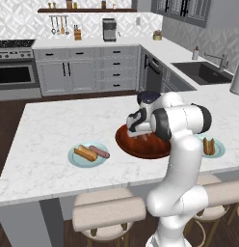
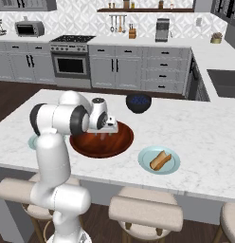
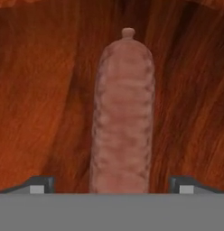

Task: Place one bun and one sausage from the bowl on each plate.

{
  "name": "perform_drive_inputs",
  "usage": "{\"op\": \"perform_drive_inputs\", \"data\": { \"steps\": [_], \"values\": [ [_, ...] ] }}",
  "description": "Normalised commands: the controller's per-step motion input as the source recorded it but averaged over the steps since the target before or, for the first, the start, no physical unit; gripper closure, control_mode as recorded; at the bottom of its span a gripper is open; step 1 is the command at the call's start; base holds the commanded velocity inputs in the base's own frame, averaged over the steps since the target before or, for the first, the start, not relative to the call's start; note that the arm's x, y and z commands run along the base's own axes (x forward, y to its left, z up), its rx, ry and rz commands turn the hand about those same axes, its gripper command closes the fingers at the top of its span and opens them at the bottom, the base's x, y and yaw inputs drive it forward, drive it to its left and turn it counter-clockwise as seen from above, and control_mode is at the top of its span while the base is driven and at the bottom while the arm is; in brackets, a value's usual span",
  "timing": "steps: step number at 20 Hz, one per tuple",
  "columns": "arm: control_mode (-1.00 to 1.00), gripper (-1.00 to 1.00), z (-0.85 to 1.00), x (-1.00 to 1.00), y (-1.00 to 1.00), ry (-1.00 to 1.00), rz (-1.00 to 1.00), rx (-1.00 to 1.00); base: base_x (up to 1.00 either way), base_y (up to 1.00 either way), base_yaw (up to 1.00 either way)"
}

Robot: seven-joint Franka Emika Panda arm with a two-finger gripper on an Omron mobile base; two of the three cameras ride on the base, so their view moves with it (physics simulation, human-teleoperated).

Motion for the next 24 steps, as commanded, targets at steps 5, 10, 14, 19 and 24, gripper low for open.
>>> {"op": "perform_drive_inputs", "data": {
  "steps": [5,10,14,19,24],
  "values": [
    [-1.0,1.0,-0.08,0.0,0.0,0.0,0.01,0.0,0.0,0.0,0.0],
    [-1.0,1.0,0.21,-0.25,-0.03,-0.01,0.0,0.01,0.0,0.0,0.0],
    [-1.0,1.0,0.75,-0.56,-0.26,-0.06,-0.01,0.04,0.0,0.0,0.0],
    [-1.0,1.0,0.56,-0.51,-0.63,0.0,-0.05,0.07,0.0,0.0,0.0],
    [-1.0,1.0,0.27,-0.35,-0.83,0.0,-0.13,0.06,0.0,0.0,0.0]
  ]
}}
